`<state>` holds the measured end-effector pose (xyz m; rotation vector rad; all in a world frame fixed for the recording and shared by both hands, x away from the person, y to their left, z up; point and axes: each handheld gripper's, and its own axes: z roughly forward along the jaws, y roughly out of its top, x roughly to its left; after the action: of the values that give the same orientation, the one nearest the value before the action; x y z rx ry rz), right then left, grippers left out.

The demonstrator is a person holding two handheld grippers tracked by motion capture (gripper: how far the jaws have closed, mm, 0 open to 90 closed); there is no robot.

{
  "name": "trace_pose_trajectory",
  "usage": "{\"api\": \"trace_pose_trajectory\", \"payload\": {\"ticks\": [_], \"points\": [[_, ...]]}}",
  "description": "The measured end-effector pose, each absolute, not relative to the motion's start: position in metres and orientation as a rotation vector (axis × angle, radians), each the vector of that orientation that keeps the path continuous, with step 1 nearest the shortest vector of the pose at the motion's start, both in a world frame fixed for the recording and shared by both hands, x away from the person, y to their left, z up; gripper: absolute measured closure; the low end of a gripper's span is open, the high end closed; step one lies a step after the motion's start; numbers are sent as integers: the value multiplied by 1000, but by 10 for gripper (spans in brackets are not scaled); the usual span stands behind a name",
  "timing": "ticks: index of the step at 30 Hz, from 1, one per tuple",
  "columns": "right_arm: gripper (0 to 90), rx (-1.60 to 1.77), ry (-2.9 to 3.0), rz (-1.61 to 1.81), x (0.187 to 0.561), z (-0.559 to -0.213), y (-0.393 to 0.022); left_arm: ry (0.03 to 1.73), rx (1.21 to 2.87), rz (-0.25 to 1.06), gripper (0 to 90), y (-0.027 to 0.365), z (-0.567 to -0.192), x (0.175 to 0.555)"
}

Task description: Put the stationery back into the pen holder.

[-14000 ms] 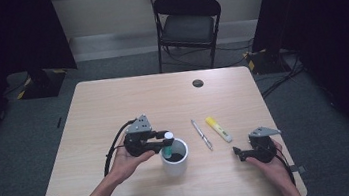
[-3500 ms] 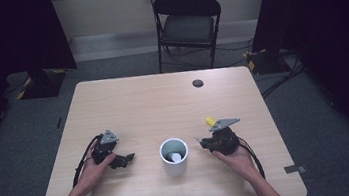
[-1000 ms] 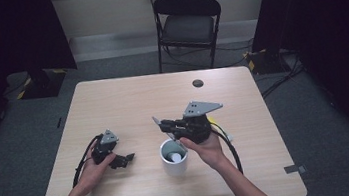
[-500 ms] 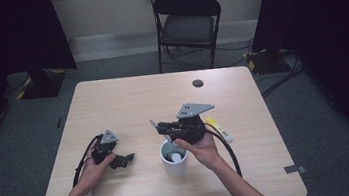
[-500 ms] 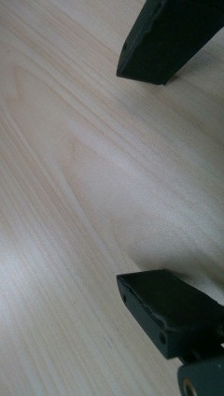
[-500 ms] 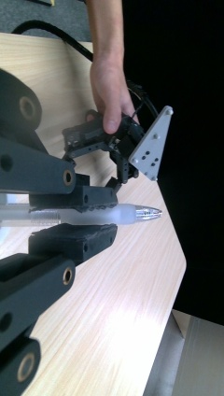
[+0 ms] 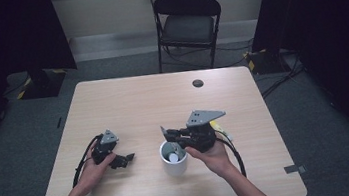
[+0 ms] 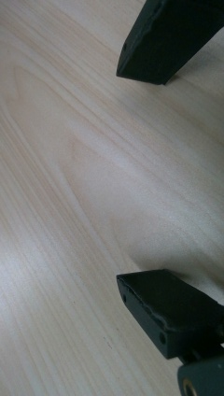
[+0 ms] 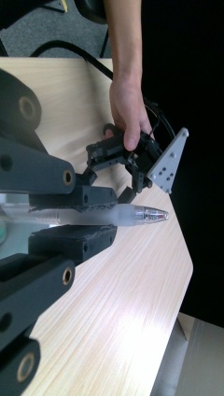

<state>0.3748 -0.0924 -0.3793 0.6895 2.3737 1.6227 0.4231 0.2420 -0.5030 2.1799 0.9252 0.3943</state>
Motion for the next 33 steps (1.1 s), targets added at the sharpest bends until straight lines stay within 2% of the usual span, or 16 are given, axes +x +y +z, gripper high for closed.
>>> {"api": "trace_pose_trajectory", "payload": {"ticks": [11,23,33], "points": [[803,695,2427,1594,363,-392,-96,921,2185,398,27,242,-503,423],[796,698,2497,1533,368,-405,-91,930,2177,387,28,242,-503,423],[755,704,2500,1521,368,-407,-88,930,2177,387,28,242,-503,423]]}}
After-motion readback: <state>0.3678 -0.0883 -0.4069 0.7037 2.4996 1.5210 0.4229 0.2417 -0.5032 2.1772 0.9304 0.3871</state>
